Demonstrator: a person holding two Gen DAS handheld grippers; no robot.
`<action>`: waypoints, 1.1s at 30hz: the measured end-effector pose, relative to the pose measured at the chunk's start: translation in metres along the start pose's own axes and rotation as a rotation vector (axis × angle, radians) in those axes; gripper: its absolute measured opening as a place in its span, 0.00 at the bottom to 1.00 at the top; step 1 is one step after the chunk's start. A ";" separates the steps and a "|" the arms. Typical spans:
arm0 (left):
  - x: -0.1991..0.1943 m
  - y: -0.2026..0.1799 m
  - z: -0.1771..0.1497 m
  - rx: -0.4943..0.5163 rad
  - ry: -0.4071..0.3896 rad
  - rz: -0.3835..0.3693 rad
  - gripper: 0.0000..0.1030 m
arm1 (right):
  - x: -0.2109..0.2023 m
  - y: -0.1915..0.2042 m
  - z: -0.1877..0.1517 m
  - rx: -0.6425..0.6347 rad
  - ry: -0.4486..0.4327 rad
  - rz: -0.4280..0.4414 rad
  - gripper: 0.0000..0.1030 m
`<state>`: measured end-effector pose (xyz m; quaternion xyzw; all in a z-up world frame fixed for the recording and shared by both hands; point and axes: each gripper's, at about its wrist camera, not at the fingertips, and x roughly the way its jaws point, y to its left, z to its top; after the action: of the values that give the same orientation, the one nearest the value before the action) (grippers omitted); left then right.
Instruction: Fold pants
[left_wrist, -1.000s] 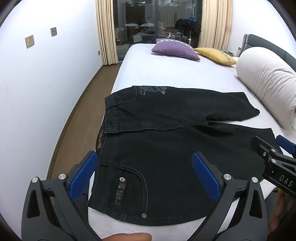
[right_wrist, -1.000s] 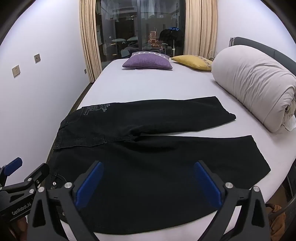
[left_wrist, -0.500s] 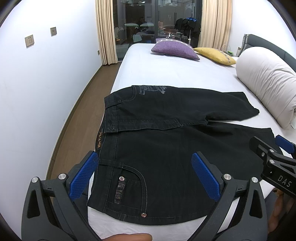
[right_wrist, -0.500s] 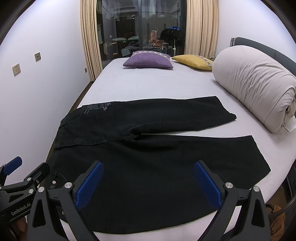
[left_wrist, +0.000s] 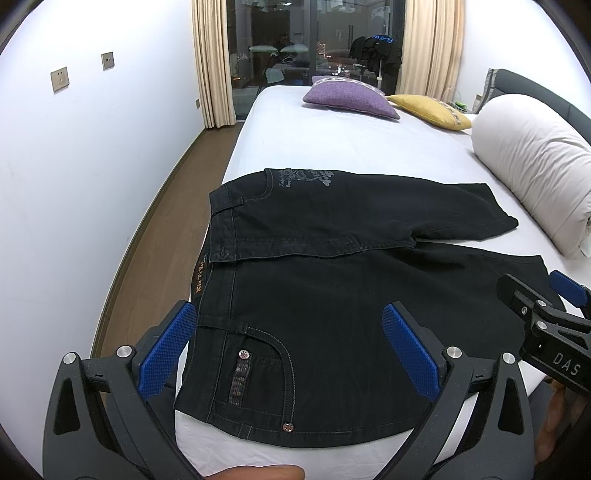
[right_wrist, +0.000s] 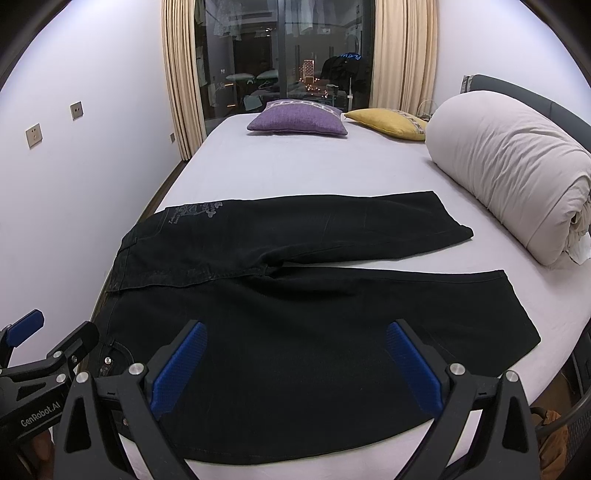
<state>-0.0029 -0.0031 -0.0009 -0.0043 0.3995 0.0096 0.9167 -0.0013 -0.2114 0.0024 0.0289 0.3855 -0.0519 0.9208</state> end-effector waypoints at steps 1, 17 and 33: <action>0.000 0.000 0.000 0.000 0.000 0.000 1.00 | 0.000 0.000 0.000 0.000 0.000 0.000 0.97; 0.000 0.002 0.000 -0.002 0.003 -0.002 1.00 | 0.000 0.003 -0.004 -0.007 0.004 0.002 0.97; -0.001 0.008 -0.002 -0.018 -0.002 -0.015 1.00 | -0.008 0.009 -0.010 -0.029 0.009 -0.002 0.97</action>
<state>-0.0056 0.0048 -0.0016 -0.0156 0.3983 0.0066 0.9171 -0.0128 -0.2009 0.0011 0.0154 0.3905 -0.0470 0.9193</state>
